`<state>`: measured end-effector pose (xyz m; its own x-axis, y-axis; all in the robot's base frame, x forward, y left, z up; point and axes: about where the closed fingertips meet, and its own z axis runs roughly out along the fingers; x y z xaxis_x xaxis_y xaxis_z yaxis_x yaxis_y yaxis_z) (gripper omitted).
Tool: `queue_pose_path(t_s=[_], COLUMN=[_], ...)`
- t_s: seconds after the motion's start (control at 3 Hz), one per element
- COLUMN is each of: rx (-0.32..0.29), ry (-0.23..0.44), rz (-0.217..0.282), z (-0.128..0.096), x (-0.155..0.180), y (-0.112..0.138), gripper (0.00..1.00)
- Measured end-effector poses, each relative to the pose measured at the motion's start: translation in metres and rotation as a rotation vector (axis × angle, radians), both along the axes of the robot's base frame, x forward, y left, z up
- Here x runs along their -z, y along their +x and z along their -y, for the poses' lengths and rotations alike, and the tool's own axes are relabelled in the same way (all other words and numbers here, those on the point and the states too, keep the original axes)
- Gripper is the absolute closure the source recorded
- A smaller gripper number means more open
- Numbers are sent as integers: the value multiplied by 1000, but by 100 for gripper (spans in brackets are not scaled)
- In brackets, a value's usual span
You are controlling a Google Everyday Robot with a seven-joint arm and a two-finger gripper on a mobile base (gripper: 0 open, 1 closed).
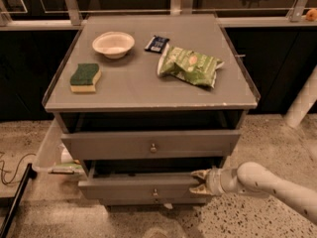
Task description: Open middle drawer
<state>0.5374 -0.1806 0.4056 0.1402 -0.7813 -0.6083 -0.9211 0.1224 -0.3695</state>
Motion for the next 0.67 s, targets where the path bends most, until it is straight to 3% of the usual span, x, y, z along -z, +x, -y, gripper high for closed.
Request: queue_pose_path(t_s=[0.33,0.67], rx=[0,0], ry=[11,11], rz=[-20,-20], z=[2,2], x=[-1,-1], y=[-18,-18], gripper=[81,58])
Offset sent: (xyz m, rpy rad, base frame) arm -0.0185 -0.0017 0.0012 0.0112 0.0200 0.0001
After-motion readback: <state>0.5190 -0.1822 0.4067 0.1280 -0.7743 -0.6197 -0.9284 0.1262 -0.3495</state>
